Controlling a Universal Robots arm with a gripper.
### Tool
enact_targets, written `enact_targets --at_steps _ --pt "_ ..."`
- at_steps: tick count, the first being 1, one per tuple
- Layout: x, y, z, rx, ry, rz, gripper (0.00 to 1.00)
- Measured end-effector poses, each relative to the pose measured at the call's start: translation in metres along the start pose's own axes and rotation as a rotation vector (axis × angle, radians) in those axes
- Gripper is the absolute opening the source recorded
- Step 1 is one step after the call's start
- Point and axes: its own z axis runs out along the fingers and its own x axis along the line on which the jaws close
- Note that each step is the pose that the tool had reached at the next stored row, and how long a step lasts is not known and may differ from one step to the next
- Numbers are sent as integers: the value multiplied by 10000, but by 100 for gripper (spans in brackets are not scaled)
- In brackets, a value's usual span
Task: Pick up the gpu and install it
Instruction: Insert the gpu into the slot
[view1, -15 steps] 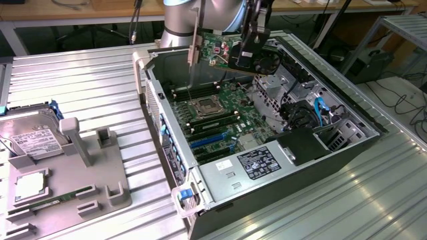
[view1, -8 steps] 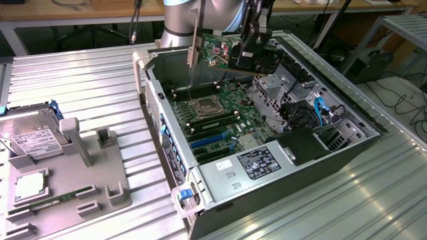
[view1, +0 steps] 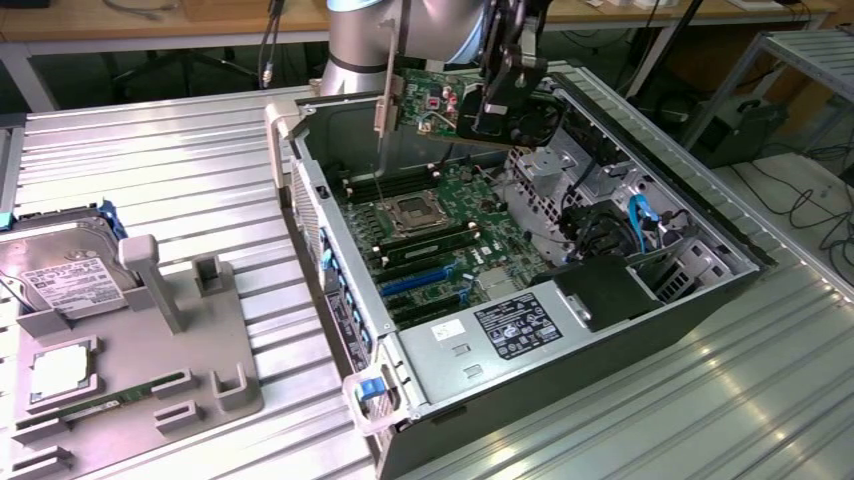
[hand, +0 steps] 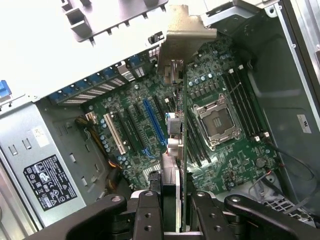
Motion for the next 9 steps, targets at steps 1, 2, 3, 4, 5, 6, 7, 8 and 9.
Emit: enact_targets --at_steps 1,2,3,4,5,6,7,8,9 --pt "1 2 0 0 -1 -80 28" --pt "1 2 0 -1 -1 -145 28" --pt "2 3 0 -1 -2 -207 28" --pt "2 5 0 -1 -2 -256 28" --pt "3 7 0 -1 -3 -314 28" --pt "3 8 0 -1 -4 -364 28" --pt "4 10 0 -2 -4 -418 28" --pt "5 11 0 -2 -4 -471 28" --pt "5 12 0 -2 -5 -525 28"
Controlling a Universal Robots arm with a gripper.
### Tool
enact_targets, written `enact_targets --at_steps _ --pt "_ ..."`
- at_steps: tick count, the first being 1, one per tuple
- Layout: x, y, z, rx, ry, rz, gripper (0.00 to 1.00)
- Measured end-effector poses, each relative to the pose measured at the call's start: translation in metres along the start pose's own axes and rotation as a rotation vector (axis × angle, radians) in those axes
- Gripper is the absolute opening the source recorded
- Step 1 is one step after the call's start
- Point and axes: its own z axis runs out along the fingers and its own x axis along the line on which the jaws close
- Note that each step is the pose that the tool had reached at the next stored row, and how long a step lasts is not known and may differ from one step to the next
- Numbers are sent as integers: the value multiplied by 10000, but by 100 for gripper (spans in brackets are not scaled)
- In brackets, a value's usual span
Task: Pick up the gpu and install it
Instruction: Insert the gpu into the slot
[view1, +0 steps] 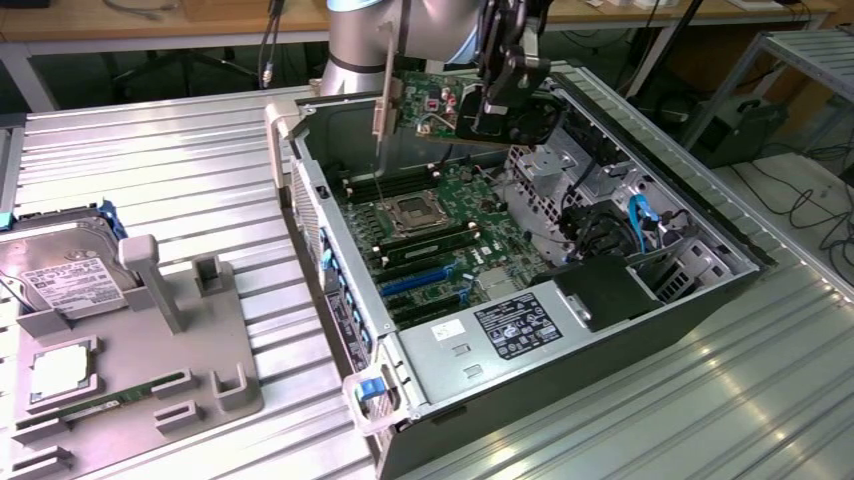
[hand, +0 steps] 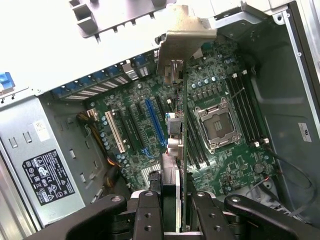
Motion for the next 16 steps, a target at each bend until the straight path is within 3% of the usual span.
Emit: enact_targets --at_steps 16 --pt "5 13 0 -5 -11 -1109 28"
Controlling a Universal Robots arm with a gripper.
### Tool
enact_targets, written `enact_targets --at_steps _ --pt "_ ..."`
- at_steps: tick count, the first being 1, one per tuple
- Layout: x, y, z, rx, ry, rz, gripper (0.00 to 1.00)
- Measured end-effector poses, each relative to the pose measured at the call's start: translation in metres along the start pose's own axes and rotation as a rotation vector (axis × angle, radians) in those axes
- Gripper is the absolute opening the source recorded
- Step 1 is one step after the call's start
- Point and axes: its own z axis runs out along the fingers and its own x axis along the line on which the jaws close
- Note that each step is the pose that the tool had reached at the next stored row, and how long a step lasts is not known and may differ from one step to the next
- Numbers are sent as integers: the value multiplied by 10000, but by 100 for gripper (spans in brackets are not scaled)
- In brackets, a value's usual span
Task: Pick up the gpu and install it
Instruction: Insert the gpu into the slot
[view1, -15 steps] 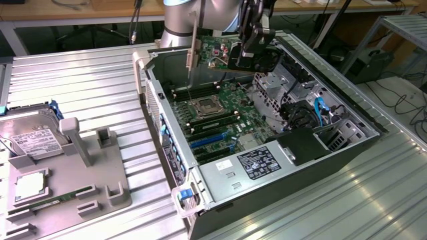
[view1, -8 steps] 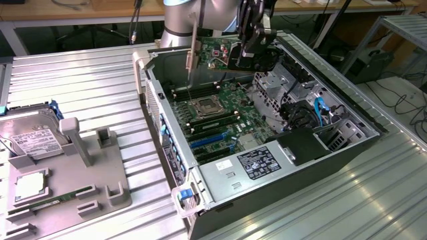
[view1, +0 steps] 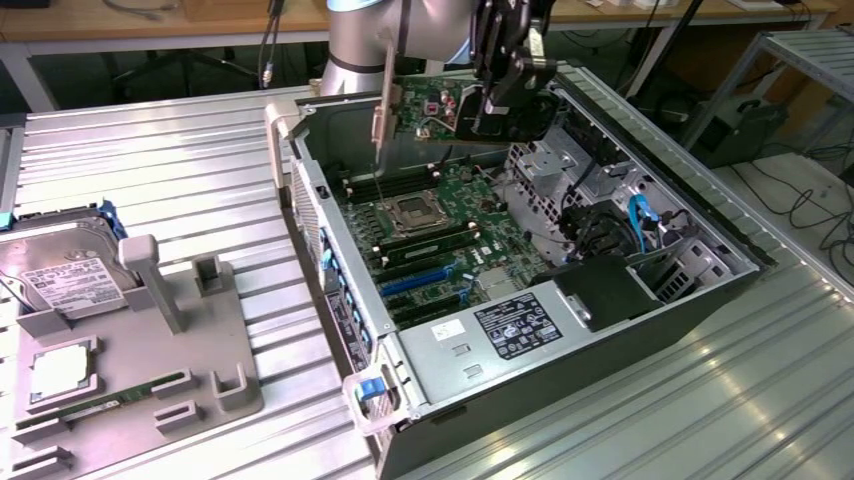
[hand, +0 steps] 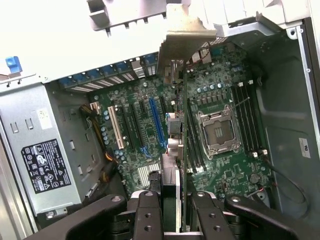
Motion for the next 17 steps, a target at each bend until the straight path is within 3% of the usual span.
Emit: enact_targets --at_steps 17 --pt "3 13 0 -5 -13 -1370 28"
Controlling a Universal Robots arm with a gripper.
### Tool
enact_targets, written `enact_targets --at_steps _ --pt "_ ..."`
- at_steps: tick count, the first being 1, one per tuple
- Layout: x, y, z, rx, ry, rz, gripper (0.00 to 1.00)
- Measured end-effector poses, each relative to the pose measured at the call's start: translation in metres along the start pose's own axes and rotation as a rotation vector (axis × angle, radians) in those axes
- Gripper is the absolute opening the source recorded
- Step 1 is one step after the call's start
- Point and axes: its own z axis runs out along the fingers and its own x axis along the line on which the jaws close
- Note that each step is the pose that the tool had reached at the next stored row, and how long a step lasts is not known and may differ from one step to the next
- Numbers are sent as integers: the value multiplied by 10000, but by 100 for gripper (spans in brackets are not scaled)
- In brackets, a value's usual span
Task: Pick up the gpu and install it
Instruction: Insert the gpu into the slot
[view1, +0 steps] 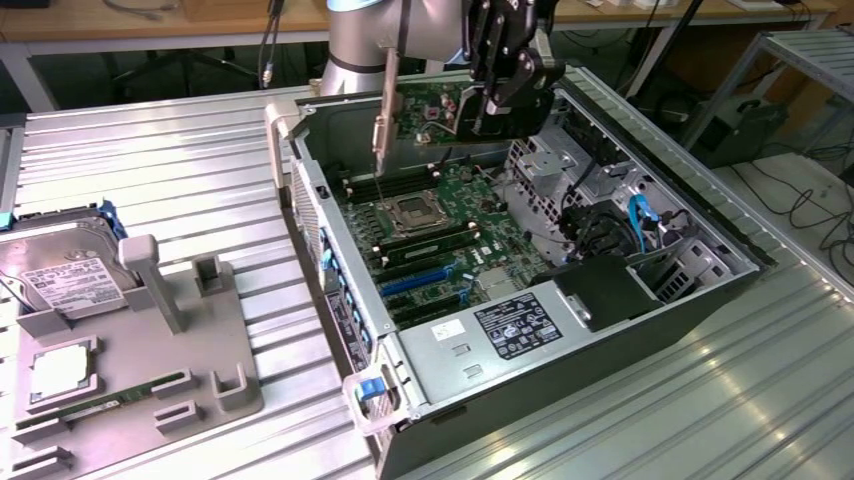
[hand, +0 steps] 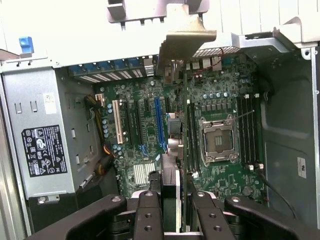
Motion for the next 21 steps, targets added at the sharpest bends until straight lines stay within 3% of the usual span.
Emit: enact_targets --at_steps 12,21 --pt "0 1 12 1 2 -725 28" --pt "0 1 37 12 1 -772 28"
